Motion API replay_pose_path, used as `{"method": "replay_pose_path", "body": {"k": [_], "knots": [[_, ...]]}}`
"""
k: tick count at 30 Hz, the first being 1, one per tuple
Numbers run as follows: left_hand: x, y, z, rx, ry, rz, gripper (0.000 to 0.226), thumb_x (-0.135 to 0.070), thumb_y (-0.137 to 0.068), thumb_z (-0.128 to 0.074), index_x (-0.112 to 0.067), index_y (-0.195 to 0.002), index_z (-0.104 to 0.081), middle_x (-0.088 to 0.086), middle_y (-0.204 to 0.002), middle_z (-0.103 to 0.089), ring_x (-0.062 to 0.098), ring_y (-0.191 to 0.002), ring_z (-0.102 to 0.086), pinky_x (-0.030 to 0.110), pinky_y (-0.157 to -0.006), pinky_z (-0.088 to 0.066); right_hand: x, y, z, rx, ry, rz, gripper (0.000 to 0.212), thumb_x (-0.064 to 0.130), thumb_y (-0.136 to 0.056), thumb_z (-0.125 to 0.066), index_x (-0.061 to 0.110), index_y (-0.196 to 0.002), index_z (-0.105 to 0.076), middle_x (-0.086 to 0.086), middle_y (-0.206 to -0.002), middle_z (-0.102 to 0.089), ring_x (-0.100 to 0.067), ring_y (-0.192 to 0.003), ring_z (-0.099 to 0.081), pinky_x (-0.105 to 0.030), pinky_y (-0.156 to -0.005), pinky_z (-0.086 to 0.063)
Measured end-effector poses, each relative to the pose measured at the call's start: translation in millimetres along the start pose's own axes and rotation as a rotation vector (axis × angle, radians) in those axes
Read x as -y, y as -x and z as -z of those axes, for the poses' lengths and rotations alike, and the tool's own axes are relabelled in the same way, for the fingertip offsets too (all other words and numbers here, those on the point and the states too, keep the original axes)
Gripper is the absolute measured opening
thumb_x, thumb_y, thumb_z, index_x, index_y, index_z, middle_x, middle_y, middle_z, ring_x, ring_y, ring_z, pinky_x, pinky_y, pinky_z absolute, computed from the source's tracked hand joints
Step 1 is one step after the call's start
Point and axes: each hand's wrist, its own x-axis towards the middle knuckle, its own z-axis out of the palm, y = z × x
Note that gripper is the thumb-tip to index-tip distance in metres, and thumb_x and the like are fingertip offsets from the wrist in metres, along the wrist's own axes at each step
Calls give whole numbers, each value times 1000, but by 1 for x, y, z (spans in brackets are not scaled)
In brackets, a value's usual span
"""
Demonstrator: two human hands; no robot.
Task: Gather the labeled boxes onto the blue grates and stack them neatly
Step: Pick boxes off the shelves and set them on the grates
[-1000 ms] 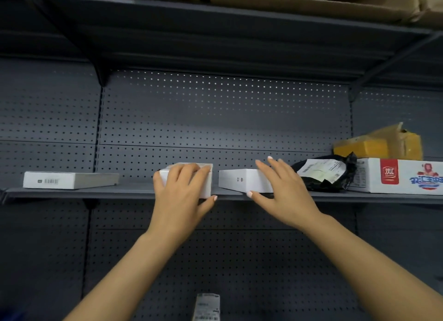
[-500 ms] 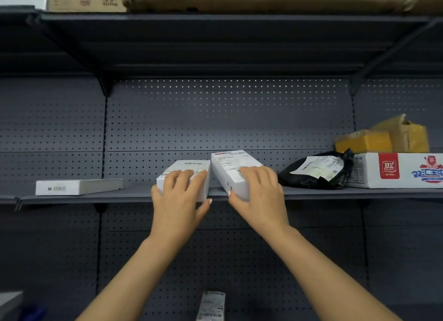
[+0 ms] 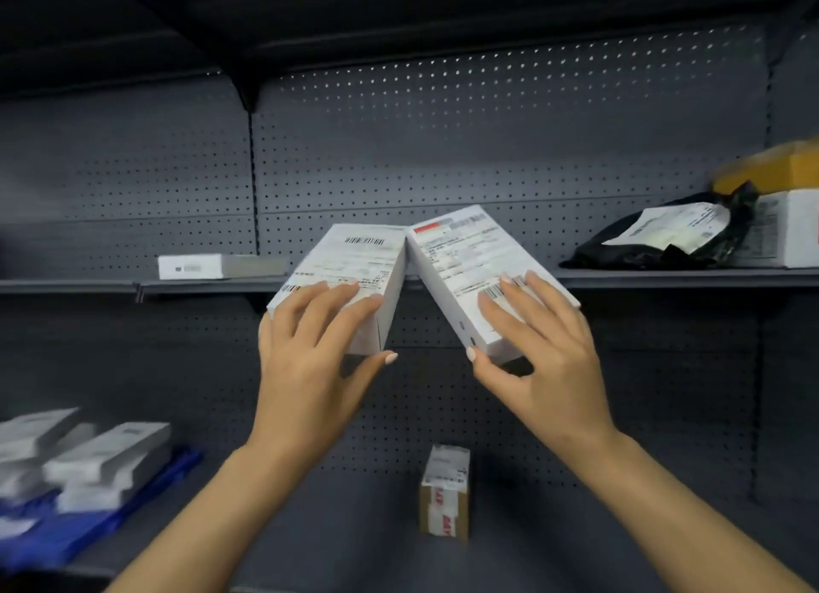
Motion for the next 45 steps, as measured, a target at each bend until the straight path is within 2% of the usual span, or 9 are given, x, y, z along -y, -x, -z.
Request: {"method": "replay_pose_path", "body": {"k": [7,12,17,23,30,37,45], "knots": [[35,60,80,-29,-167,-35,46,-35,-81,-73,-17,-119,-55,12,-123,-59,37,-114,-49,52,-96,-40,62,44,-27,-24,-149,150,35,32,-85,-65,10,-112,-68,-9,-128,-58,-32,-124,-49,-55,-88,-44],[72,92,137,31,-236,-3,47,-33,-80,-74,-15,-120,-54,12,-123,-59,38,-115,-49,52,-96,-41,123,48,-62,26,-267,132,35,32,-82,-67,14,-112,-68,-7,-128,-59,-30,-123,-50,-57,-85,-44],[118,136,205,82,-284,64,41,-41,-90,-60,-15,-121,-53,13,-125,-58,36,-117,-47,51,-98,-40,197,52,-92,65,-343,110,36,33,-81,-66,15,-112,-69,-4,-126,-60,-29,-124,-50,-56,-88,-44],[170,190,290,156,-353,121,48,-33,-80,-74,-15,-121,-56,12,-123,-60,34,-116,-49,53,-94,-42,304,63,-127,194,-469,27,41,39,-83,-59,16,-116,-67,-1,-128,-58,-24,-127,-46,-51,-100,-40],[225,244,382,283,-425,196,47,-45,-86,-60,-18,-124,-53,8,-126,-59,32,-119,-48,47,-99,-39,415,86,-168,238,-564,18,41,38,-82,-60,14,-115,-67,0,-128,-59,-24,-126,-46,-50,-99,-41],[283,269,421,312,-495,226,48,-40,-83,-67,-15,-122,-57,9,-124,-60,34,-118,-50,50,-98,-39,474,94,-219,355,-647,1,45,41,-82,-58,15,-118,-65,1,-129,-58,-21,-130,-43,-51,-102,-39],[377,291,408,365,-564,242,51,-38,-80,-70,-20,-124,-52,8,-126,-59,33,-120,-50,53,-96,-39,503,92,-325,349,-700,-14,46,40,-81,-58,15,-119,-65,1,-129,-59,-23,-128,-45,-54,-99,-41]]}}
